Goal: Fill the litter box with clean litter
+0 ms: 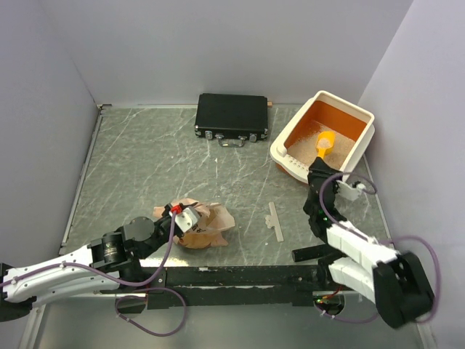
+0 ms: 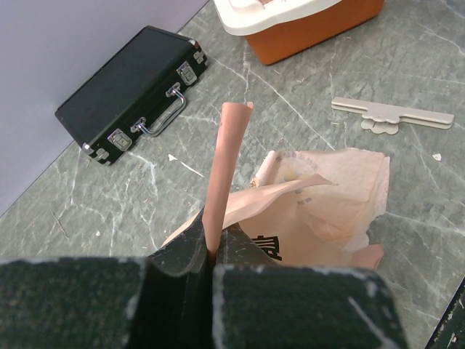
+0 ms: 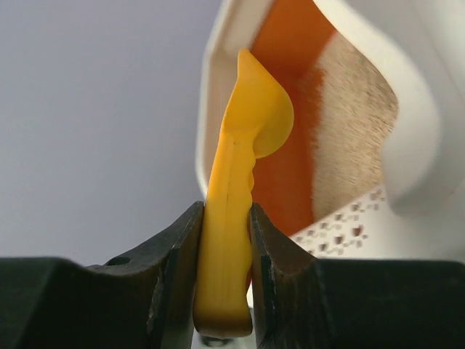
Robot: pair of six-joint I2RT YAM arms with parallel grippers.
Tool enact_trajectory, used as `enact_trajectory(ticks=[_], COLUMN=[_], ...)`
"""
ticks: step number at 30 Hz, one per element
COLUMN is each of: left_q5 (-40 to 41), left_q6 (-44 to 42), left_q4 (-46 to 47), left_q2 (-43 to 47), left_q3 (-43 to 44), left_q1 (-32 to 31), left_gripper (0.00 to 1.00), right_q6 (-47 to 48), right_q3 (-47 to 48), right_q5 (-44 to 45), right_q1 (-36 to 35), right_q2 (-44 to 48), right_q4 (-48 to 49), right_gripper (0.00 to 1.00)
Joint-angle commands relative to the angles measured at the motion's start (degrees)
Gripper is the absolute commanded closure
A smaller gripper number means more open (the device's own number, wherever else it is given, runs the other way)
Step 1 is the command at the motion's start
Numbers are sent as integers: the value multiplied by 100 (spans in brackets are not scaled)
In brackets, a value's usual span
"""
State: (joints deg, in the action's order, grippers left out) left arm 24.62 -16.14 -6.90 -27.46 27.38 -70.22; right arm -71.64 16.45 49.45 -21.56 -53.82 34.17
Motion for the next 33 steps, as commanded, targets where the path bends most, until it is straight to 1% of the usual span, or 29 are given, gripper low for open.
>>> enact_trajectory(ticks=[1,5,6,8,9,10,11,12,13,14,16,17,18,19,20,22,25,26,29,32,33], left_q5=[-168,-133,-133,-116,-116,-98,-115,-116,-124,-116,-124,-116,-116,-116,-133,-124,-133,-133,-142,-124,-124], left_q6=[173,146,155,155,146,146,164,164,164,173,181,190,182,190,190,208,217,217,208,217,217], left_q4=[356,356,329,338,329,321,320,312,303,303,294,285,277,268,259,259,233,233,189,171,162], left_q2=[-5,48,57,66,57,57,57,66,74,92,153,180,223,241,268,338,400,426,470,505,523], left_q3=[49,48,49,40,40,48,66,66,75,75,92,92,101,110,101,119,145,145,172,189,189], left_q1=[-27,-27,-36,-36,-27,-27,-36,-27,-36,-27,-36,-27,-27,-27,-36,-36,-27,-36,-36,-27,-27], left_gripper=[99,99,99,99,99,99,99,99,99,99,99,99,99,99,99,99,99,99,99,99,99], right_q6=[-420,-579,-606,-379,-90,17,149,472,623,772,1160,1248,1501,1617,1853,2030,2417,2609,2987,3251,3331], right_q3=[350,307,289,280,289,358,429,508,726,841,1070,1149,1307,1404,1527,1861,2292,2493,2723,2671,2653], right_q5=[-1173,-2043,-2193,-2693,-2878,-3202,-3396,-3564,-3696,-3949,-4101,-4223,-4303,-4347,-4495,-4698,-5190,-5357,-5367,-5279,-5114], right_q1=[467,670,680,706,706,706,706,706,706,706,689,697,697,697,697,697,688,671,557,530,530], right_q2=[-1014,-1998,-2122,-2368,-2404,-2396,-2318,-2239,-2151,-1985,-1773,-1572,-1483,-1308,-1237,-1122,-1086,-1104,-1078,-1025,-1008], right_q4=[722,1415,1660,1934,2040,1945,1761,1559,948,646,127,-336,-585,-1127,-1463,-2165,-2843,-3229,-3994,-4356,-4436], right_gripper=[100,100,100,100,100,100,100,100,100,100,100,100,100,100,100,100,100,100,100,100,100])
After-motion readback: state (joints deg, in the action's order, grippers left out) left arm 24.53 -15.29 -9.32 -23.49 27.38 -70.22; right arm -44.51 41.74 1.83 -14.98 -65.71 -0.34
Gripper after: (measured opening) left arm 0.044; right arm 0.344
